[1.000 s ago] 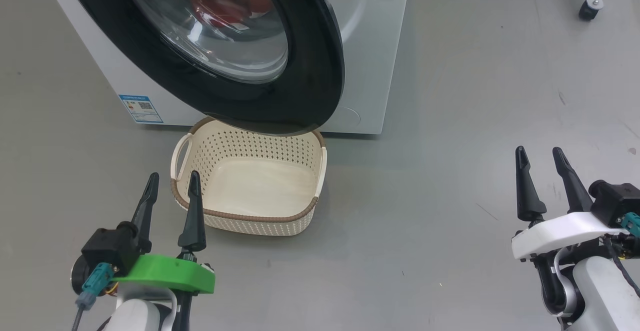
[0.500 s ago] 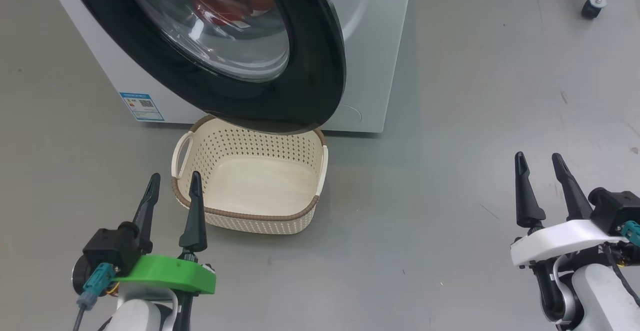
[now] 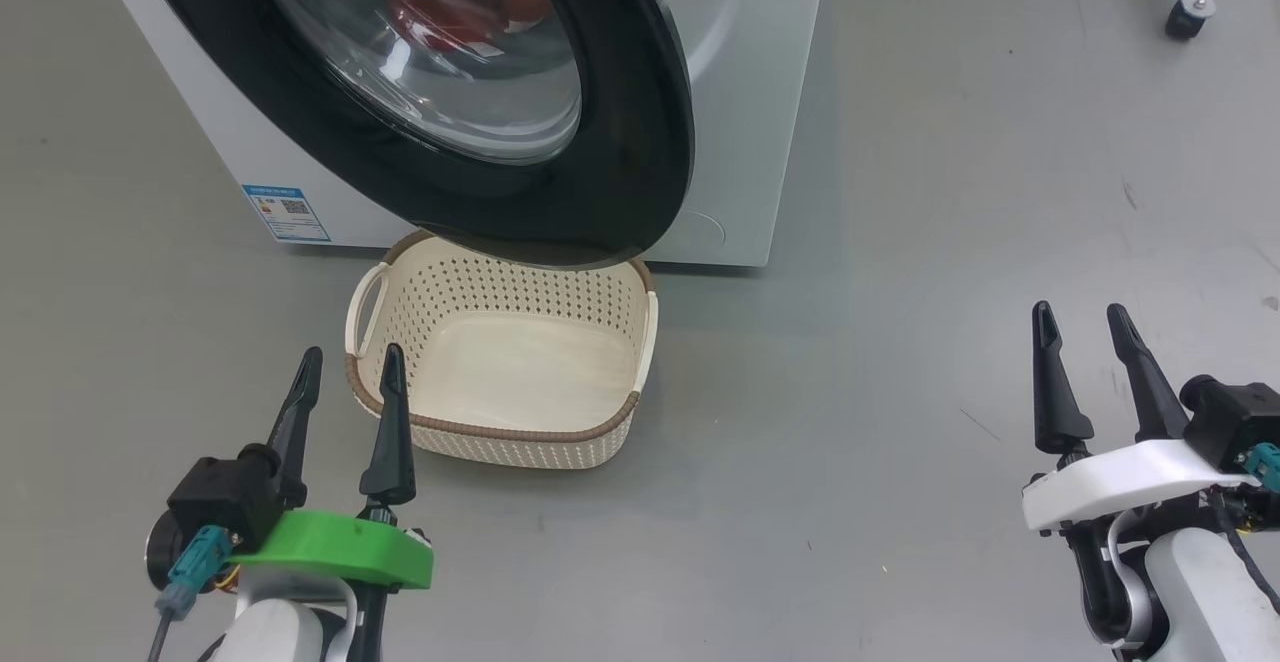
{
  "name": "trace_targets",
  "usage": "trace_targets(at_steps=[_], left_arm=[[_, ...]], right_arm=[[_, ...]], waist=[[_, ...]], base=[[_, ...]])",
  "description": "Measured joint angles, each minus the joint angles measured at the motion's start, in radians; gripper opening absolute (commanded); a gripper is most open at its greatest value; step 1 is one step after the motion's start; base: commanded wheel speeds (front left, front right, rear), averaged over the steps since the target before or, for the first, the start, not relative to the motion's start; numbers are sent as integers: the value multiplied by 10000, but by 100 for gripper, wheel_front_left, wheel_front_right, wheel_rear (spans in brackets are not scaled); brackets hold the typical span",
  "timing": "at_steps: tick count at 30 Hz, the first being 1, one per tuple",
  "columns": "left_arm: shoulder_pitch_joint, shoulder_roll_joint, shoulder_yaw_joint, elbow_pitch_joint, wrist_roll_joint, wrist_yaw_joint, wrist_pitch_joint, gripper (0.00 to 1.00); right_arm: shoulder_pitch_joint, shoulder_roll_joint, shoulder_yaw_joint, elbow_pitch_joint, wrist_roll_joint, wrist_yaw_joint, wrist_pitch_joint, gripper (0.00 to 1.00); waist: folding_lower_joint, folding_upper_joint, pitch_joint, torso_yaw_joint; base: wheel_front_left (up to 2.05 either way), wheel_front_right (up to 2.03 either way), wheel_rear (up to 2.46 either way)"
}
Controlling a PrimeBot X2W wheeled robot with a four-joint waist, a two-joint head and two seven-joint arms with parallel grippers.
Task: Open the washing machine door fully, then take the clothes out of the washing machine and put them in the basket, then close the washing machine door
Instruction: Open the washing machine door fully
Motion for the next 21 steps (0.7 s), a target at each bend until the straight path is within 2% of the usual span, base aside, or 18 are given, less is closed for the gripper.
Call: trace_targets(at_steps=[21], left_arm=[[0, 0, -13, 17, 0, -75, 0, 100]], right_arm=[[160, 50, -86, -61, -157, 13, -2, 100]], waist=[[0, 0, -6, 17]], base=[[0, 0, 0]])
